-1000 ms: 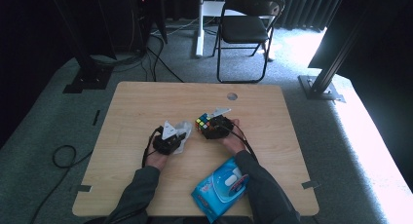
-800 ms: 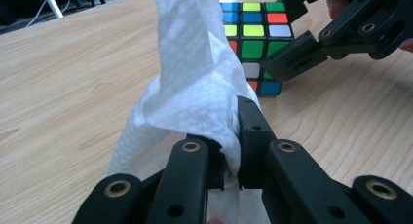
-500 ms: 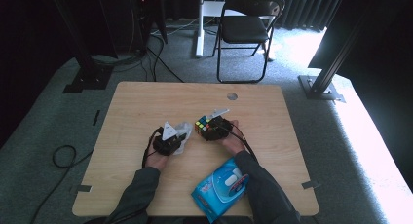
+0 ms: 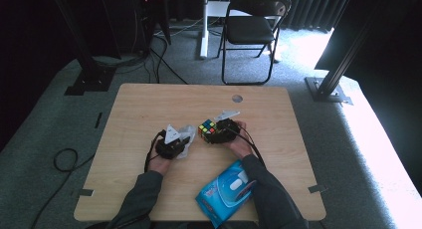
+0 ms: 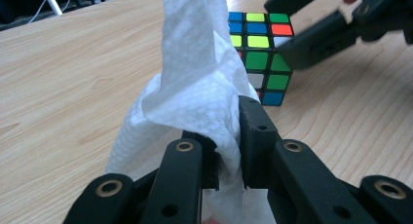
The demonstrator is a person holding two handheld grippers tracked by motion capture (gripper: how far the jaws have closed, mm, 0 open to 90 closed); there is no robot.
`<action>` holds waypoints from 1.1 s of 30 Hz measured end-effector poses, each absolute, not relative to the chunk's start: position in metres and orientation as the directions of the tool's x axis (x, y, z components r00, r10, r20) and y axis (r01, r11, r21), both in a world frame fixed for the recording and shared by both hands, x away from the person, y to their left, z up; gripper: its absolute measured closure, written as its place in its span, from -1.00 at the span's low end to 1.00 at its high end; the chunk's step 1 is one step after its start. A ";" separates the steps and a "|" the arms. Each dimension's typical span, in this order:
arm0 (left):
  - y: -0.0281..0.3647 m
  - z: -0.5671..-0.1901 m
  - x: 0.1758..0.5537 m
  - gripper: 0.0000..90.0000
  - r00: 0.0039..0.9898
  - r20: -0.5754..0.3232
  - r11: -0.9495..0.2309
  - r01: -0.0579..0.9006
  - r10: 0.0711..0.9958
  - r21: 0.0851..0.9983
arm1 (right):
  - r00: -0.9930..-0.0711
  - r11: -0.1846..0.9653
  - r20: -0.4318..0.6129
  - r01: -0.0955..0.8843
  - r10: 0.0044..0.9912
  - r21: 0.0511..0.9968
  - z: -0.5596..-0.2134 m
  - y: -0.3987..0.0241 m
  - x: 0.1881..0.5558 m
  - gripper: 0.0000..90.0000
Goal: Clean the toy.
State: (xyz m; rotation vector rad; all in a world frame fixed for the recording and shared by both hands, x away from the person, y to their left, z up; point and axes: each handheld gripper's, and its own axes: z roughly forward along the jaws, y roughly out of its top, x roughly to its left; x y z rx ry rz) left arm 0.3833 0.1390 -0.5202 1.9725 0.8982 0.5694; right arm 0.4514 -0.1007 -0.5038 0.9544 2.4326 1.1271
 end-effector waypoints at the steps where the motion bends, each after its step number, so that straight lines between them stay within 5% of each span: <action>1: 0.139 -0.520 0.383 0.77 0.634 0.047 -0.359 0.373 0.772 0.856 | -0.736 0.460 0.016 0.440 0.677 0.772 -0.502 -0.102 0.451 -0.33; 13: 0.137 -0.522 0.383 0.76 0.640 0.047 -0.364 0.374 0.767 0.853 | -0.681 0.374 0.040 0.449 0.732 0.811 -0.497 -0.113 0.460 0.30; 33: 0.137 -0.522 0.383 0.74 0.641 0.047 -0.365 0.374 0.766 0.853 | -0.687 0.354 0.105 0.492 0.719 0.795 -0.499 -0.111 0.464 0.31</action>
